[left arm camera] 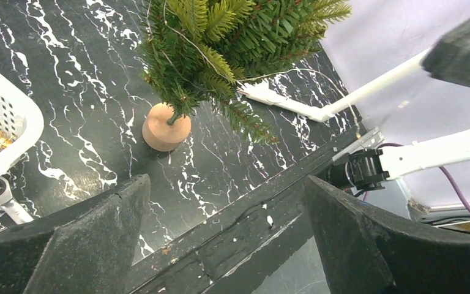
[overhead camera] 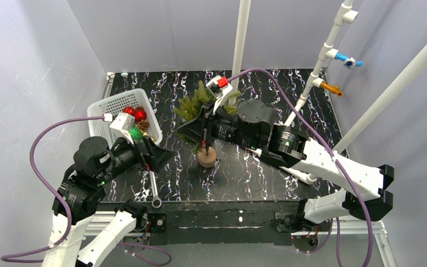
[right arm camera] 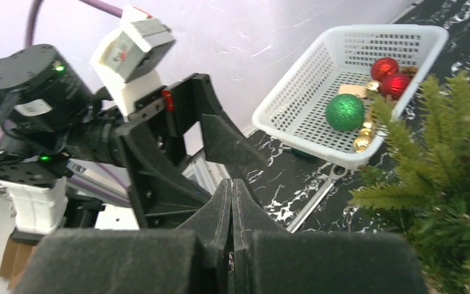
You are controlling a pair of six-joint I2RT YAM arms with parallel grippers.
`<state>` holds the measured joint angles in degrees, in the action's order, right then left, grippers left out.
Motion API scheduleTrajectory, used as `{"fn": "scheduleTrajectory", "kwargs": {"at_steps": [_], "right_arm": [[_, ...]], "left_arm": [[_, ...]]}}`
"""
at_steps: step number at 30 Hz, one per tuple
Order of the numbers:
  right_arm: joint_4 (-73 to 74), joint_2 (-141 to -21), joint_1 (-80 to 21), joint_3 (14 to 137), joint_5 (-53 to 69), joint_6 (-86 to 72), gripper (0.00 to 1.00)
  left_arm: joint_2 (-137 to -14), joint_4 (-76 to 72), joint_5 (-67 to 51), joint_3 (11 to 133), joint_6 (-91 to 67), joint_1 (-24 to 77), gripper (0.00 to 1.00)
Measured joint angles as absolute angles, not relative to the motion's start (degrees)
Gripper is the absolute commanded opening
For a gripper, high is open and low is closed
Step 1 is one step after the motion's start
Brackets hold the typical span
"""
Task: Decorate the small christmas tree
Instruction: Wrap the decoration item around the Christmas tree.
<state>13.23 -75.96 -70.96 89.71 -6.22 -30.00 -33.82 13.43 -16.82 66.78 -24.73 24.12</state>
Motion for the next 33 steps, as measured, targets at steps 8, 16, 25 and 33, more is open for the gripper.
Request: {"fn": "scheduleTrajectory", "kwargs": {"at_steps": [8,16,25,33], "right_arm": [[10.44,-77.17,-71.66,91.72,-1.83,-29.26,0.01],[9.76,-82.11,-71.66,97.36,1.32,-29.04,0.01],[9.91,-87.39,-71.72,100.73,3.05,-29.04,0.01],[8.45,-88.42,-71.77,97.06,3.22,-31.24,0.01]], "left_arm": [[-32.97,13.58,-14.59,65.54,-23.88,24.12,0.98],[-31.64,13.58,-10.24,64.97,-22.98,24.12,0.99],[-29.04,14.02,-4.58,64.1,-21.87,24.12,1.0],[-27.09,15.03,1.56,63.86,-19.9,24.12,0.99]]}}
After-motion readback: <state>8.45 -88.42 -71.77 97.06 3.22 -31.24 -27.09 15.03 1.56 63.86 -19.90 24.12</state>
